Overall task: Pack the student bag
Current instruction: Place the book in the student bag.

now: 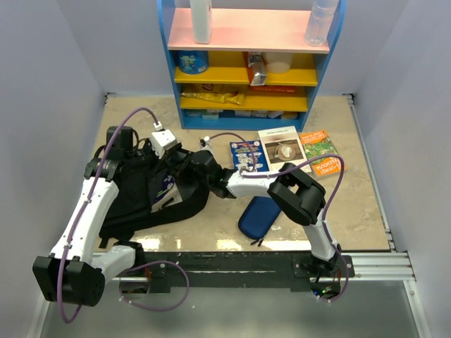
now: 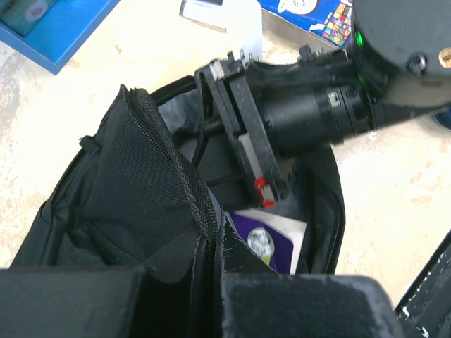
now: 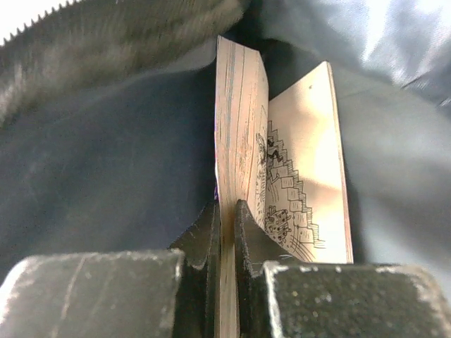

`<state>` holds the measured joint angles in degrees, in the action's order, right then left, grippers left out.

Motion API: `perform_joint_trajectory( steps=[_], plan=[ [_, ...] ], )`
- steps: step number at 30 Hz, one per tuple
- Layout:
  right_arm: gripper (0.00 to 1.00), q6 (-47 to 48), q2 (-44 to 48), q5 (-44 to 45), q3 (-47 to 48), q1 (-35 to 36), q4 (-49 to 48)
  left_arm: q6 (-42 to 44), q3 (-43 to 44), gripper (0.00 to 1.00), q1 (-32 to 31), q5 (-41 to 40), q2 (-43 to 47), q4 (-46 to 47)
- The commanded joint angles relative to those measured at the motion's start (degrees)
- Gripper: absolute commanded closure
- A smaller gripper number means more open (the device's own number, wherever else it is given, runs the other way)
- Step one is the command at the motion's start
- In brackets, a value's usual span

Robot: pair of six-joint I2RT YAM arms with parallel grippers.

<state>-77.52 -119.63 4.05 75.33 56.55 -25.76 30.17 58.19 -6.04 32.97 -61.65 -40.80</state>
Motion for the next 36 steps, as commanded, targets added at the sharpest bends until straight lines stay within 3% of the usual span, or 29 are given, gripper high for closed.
perform_joint_trajectory(
  steps=[1,3,7,9,11,14,15,17,18,20,27,31,36],
  plan=[
    [0.88,-1.8,0.7,0.4,4.2,2.1,-1.4,-0.9,-0.4,1.00,-0.2,2.1,1.4,3.0],
    [0.65,-1.0,-0.9,-3.5,3.7,2.1,-2.5,-0.5,-0.4,1.00,-0.1,2.2,1.5,2.9],
    [0.57,-0.7,-3.3,-8.7,2.2,1.7,-4.4,-0.1,-0.4,1.00,-0.1,2.3,1.6,2.9],
    [0.50,4.3,-4.2,-12.4,6.3,1.7,0.4,-0.3,0.1,1.00,-0.1,2.7,1.3,2.8],
    [0.50,8.8,-2.3,-11.4,5.3,1.2,5.3,-0.1,0.8,1.00,-0.1,2.7,1.4,2.3],
    [0.63,11.6,1.5,-8.7,0.2,-0.5,6.9,0.8,1.4,1.00,-0.1,2.3,1.4,1.4],
    [0.73,12.6,2.0,-8.2,-0.7,-0.7,7.2,0.9,1.3,1.00,-0.1,2.3,1.4,1.3],
    [0.83,16.1,2.5,-4.9,-0.9,-0.8,11.6,0.7,1.5,1.00,-0.1,2.6,1.2,1.3],
    [0.93,17.0,2.3,-4.2,-0.6,-0.8,12.7,0.6,1.6,1.00,-0.1,2.8,1.1,1.3],
    [1.00,18.6,0.9,-3.5,0.2,-1.0,13.8,0.4,1.9,1.00,-0.1,3.4,1.0,1.2],
    [1.00,21.1,-5.8,-8.5,6.7,-0.7,14.0,0.7,3.2,1.00,-0.2,3.7,0.5,0.5],
    [1.00,20.8,-9.2,-14.1,10.2,0.9,5.4,0.0,3.2,1.00,-0.1,4.4,-0.2,1.6],
    [1.00,20.9,-7.5,-15.8,11.2,-0.5,5.1,0.1,4.2,1.00,-0.1,4.9,-0.8,1.2]
  ],
)
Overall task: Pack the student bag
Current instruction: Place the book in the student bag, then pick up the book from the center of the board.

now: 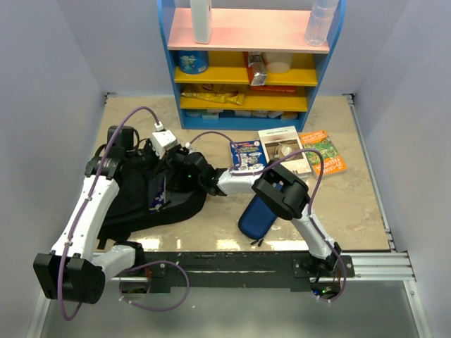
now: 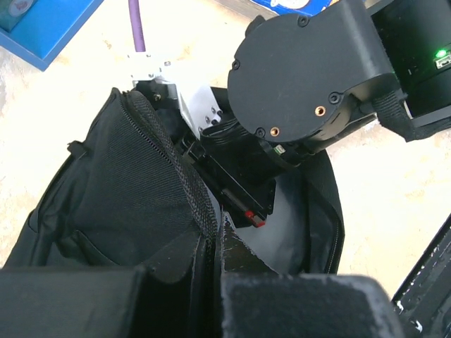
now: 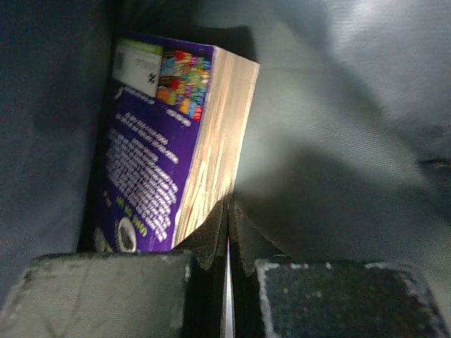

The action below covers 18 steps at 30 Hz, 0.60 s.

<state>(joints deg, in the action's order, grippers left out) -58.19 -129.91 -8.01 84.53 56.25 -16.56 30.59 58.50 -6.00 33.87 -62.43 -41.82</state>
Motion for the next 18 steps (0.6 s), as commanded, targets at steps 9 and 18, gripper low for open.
perform_joint_trajectory(
  steps=[9,18],
  plan=[
    [0.26,16.8,22.2,10.1,-6.6,-11.0,19.5,2.0,2.7,1.00,-0.2,2.7,0.8,0.8],
    [0.01,5.2,36.6,4.7,-20.7,-40.7,27.0,3.1,2.4,1.00,-0.2,2.9,1.4,0.1]
  ],
)
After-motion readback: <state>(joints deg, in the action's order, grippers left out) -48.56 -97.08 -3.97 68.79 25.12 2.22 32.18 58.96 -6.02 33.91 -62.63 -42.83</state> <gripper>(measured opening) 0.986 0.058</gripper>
